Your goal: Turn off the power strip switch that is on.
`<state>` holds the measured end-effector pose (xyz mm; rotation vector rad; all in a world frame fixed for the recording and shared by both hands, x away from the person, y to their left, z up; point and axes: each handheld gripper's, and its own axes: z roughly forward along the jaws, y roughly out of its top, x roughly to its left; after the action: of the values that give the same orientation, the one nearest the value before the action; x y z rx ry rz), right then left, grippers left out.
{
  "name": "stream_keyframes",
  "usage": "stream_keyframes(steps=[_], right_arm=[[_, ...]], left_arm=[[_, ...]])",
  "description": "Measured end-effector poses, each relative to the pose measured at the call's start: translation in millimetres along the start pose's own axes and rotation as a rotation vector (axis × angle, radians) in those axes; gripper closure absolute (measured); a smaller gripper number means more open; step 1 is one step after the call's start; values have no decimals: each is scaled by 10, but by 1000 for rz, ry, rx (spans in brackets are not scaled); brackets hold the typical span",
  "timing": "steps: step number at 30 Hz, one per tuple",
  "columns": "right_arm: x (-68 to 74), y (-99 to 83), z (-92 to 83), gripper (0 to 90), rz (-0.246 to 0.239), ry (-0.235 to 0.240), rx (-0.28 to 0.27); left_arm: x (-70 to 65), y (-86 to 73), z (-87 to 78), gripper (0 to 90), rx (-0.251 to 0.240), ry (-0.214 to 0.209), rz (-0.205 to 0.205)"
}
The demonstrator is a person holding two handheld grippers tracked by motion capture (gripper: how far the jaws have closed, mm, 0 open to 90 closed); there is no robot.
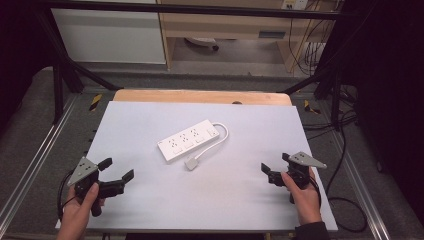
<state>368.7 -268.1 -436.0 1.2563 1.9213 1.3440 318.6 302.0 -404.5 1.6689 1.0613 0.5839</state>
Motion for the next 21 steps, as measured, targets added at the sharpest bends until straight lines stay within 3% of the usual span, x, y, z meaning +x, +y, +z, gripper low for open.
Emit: stream_keyframes(steps=[10,21], right_arm=[[25,33,-39,43,1,7,-33],[148,109,-64,34,-13,48,-50]], left_arm=[[6,-3,1,64,-1,1,-1],[2,-5,2,64,2,3,2]])
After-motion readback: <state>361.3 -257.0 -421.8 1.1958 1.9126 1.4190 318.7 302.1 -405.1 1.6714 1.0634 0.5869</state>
